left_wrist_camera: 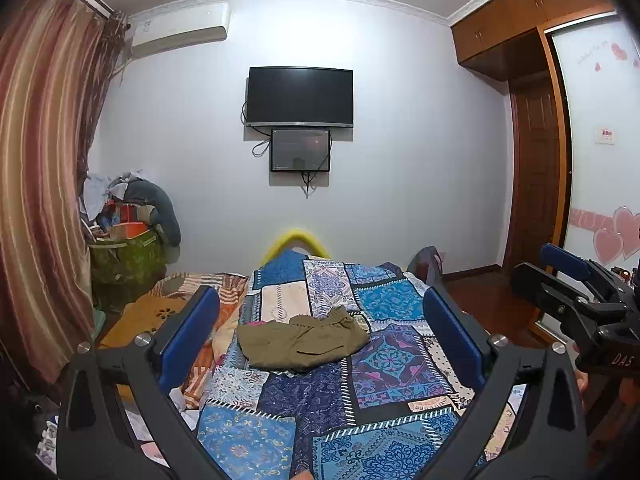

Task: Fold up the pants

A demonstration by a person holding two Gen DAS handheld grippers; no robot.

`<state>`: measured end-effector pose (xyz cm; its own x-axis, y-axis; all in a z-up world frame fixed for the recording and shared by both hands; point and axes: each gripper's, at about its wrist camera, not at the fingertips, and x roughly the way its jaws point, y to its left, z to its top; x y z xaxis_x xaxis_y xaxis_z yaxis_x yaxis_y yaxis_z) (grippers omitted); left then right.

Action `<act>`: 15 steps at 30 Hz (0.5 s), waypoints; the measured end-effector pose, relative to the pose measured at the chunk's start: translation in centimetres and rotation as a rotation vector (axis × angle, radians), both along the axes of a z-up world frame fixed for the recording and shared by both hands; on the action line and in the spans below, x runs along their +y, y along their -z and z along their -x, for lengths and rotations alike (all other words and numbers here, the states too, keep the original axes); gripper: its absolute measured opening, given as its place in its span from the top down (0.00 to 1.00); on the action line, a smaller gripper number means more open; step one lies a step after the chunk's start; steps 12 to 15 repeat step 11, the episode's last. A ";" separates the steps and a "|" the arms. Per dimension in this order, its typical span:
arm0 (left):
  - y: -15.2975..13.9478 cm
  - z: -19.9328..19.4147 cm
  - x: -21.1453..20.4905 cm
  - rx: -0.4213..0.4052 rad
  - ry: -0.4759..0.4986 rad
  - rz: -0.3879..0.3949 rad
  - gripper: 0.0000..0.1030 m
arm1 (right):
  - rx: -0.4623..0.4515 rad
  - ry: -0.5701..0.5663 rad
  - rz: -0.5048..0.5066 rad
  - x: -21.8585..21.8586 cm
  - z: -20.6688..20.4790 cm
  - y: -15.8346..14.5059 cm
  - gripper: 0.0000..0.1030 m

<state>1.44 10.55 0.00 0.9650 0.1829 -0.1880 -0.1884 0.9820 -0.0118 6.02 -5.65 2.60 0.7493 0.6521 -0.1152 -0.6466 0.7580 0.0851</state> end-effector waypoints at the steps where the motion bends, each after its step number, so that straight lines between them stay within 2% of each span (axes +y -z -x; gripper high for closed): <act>1: 0.0 0.0 0.0 0.000 0.001 0.001 0.00 | 0.000 0.000 0.000 0.0 0.0 0.1 0.00; 15: 0.2 -0.2 0.0 0.005 0.008 0.001 0.00 | 0.014 0.005 0.000 0.0 -0.3 0.4 0.00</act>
